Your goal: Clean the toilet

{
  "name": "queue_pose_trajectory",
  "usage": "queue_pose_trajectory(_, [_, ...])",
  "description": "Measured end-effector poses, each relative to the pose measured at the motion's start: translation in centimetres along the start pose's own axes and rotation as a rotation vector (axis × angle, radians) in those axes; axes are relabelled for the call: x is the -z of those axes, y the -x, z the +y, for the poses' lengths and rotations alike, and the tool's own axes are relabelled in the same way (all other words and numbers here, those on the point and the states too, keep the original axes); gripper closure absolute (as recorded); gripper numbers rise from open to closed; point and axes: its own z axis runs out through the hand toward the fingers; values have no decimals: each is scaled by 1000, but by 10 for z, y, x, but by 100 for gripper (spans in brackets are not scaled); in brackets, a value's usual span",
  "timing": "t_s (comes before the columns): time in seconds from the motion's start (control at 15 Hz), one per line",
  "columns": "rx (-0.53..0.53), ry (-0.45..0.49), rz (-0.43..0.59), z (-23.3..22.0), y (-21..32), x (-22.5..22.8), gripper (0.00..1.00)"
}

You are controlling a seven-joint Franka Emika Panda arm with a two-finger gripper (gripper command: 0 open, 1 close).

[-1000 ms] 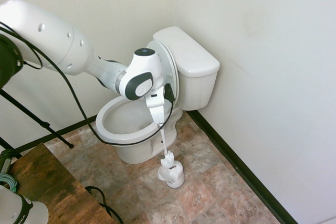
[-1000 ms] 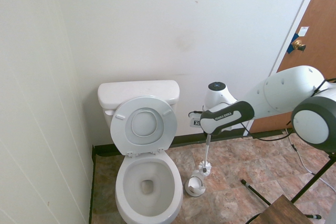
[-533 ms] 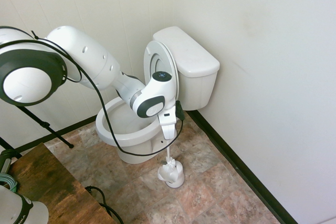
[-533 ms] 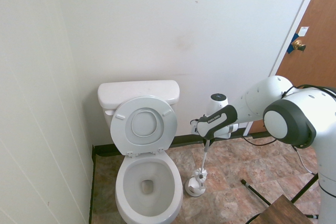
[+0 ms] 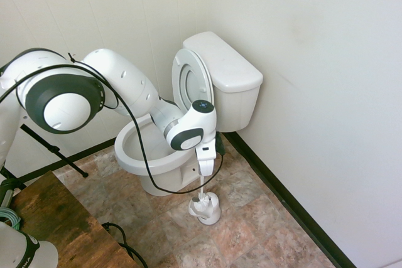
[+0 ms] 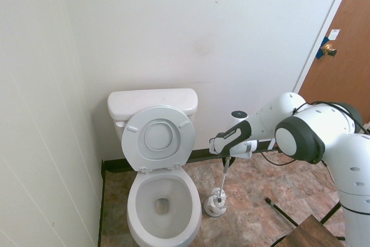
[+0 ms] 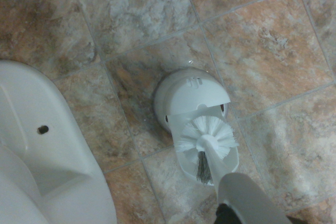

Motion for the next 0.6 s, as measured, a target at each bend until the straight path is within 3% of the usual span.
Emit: queue_pose_trajectory(0.6, [-47, 34, -39, -25, -14, -83, 100])
